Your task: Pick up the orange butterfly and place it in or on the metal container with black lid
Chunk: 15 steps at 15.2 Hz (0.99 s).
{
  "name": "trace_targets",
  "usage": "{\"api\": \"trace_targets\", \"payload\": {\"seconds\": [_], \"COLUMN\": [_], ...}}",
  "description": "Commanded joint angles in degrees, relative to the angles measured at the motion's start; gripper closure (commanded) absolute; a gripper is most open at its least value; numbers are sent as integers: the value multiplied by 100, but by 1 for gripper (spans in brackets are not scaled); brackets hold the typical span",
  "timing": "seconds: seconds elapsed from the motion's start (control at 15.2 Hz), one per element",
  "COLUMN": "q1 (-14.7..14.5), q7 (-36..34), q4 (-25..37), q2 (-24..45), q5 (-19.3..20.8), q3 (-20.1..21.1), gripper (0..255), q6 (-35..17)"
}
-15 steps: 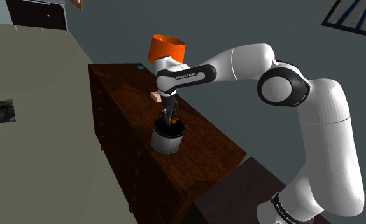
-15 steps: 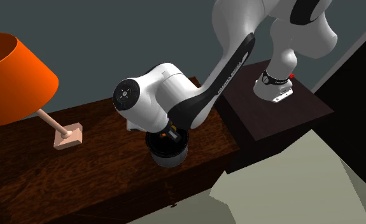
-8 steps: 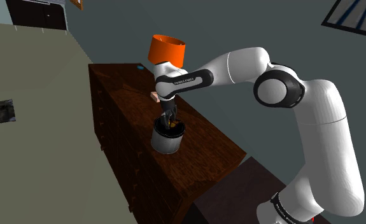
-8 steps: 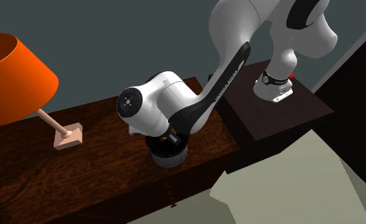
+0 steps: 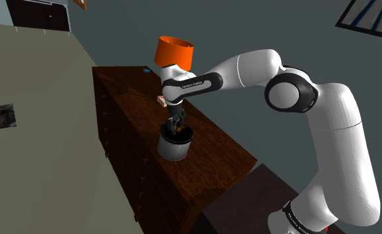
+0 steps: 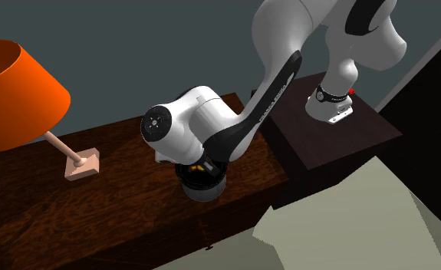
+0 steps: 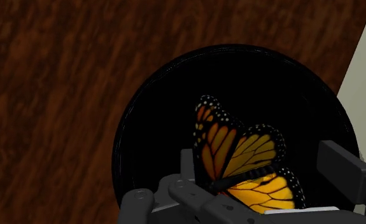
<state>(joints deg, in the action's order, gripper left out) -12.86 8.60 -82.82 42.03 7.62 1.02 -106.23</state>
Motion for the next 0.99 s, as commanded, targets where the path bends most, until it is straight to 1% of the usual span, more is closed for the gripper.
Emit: {"api": "trace_targets", "payload": {"seconds": [0.0,0.13,0.4,0.92], "q1": [0,0,-50,-50], "q7": [0,0,36,36], "q4": [0,0,705,705], "q2": [0,0,-13,-13], "q5": [0,0,-31,-31], "q3": [0,0,17,17], "gripper": [0,0,0,0], "q6": [0,0,719,719]}}
